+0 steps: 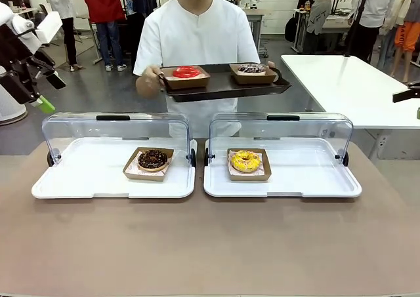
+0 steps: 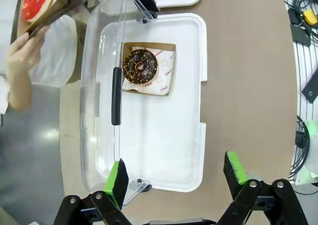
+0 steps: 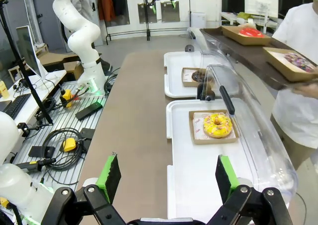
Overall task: Provide the desired donut to the person.
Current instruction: Place the picked Paper togo box onto the Handle tray extended by the person.
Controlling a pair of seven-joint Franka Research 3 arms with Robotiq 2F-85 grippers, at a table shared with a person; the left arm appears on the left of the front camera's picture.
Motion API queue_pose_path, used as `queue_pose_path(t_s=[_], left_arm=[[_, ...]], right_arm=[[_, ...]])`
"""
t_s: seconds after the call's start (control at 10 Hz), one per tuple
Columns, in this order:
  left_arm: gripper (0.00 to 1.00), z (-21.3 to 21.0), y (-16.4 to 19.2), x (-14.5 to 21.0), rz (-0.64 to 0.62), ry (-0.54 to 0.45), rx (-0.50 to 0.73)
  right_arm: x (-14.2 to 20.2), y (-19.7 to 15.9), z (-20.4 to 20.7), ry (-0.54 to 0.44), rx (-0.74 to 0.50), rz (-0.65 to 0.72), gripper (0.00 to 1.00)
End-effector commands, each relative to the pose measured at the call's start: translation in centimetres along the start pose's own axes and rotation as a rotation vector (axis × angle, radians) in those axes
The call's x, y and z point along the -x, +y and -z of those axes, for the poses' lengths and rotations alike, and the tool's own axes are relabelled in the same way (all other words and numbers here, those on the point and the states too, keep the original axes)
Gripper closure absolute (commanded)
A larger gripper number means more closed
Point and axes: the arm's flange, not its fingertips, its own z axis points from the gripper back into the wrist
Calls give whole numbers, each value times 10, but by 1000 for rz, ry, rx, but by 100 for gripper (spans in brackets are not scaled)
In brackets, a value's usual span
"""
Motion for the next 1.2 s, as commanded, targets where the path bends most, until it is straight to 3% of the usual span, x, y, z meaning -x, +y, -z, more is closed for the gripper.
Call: queue_pose_path(t_s=[0.0,1.1], left_arm=[[0,2,3,-6,10,12,2],[0,2,3,-6,10,12,2]], right_arm=[[-1,0,1,0,-1,-1,0],[-1,0,1,0,-1,-1,0]])
